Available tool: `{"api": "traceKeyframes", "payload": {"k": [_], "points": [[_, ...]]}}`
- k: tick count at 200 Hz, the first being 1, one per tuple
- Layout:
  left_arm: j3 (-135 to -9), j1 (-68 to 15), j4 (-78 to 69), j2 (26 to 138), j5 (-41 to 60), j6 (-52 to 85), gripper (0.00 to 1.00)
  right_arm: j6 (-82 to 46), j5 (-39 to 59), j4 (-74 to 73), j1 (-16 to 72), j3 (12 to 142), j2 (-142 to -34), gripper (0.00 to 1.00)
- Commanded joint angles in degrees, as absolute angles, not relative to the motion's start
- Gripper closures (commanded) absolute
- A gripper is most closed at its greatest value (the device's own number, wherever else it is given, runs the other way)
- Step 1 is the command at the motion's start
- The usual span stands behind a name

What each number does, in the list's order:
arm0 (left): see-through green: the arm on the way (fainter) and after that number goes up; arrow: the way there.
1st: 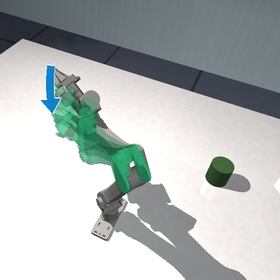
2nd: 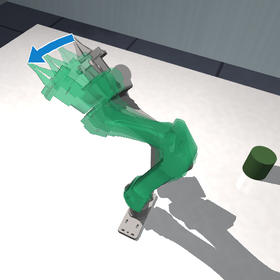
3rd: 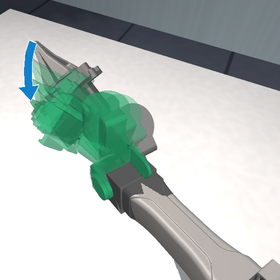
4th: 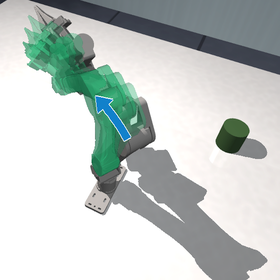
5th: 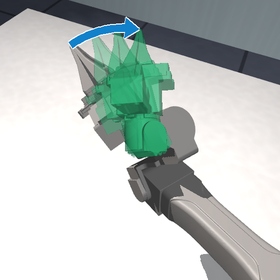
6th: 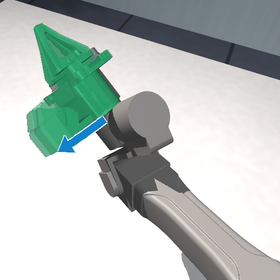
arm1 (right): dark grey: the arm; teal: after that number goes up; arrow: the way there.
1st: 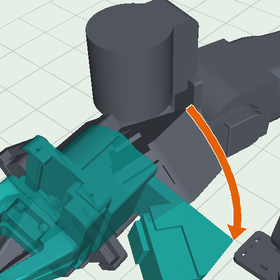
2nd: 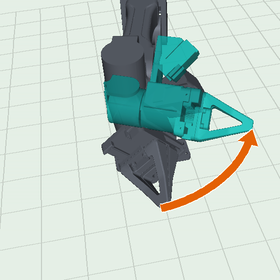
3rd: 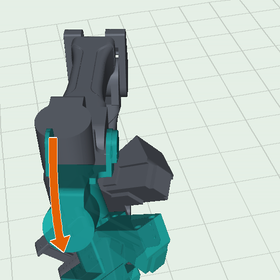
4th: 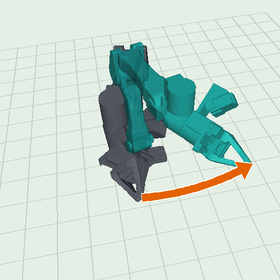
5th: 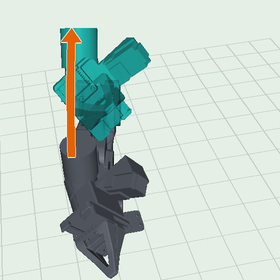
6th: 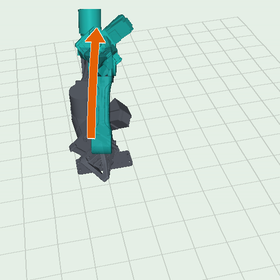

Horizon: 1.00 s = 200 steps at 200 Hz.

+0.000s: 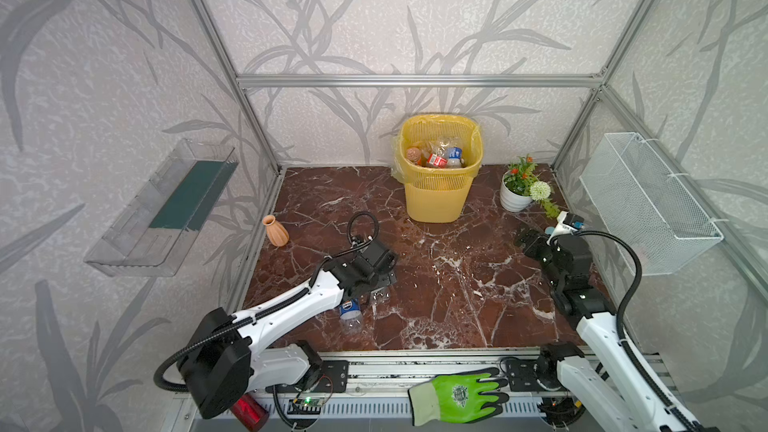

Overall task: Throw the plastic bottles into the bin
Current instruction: 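Lower the left gripper onto a blue-capped bottle and close, then carry the blue-capped bottle with the left gripper and release it into the bin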

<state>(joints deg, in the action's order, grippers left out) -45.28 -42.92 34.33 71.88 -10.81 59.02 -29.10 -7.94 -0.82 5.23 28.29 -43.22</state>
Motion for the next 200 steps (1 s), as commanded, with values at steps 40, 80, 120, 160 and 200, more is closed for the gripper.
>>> {"api": "traceKeyframes", "payload": {"k": [40, 80, 120, 160, 200], "points": [[-47.1, -43.0, 34.3, 78.0, -10.9, 60.3, 0.14, -28.9, -9.0, -0.6, 5.0, 27.9, -41.7, 0.03], [-47.0, -42.7, 31.9, 81.3, -10.3, 59.5, 0.15, -28.7, -9.2, -0.4, 5.0, 27.9, -41.5, 0.03], [-47.9, -41.8, 29.3, 85.7, -8.6, 57.4, 0.19, -28.6, -9.3, -0.3, 5.0, 27.9, -41.4, 0.03], [-49.3, -41.4, 26.9, 89.0, -6.7, 55.0, 0.35, -28.1, -9.7, 0.3, 5.0, 28.0, -40.9, 0.03], [-50.6, -41.4, 25.8, 88.6, -7.1, 52.7, 0.5, -27.9, -10.3, 0.8, 5.0, 27.8, -40.2, 0.03]]}}
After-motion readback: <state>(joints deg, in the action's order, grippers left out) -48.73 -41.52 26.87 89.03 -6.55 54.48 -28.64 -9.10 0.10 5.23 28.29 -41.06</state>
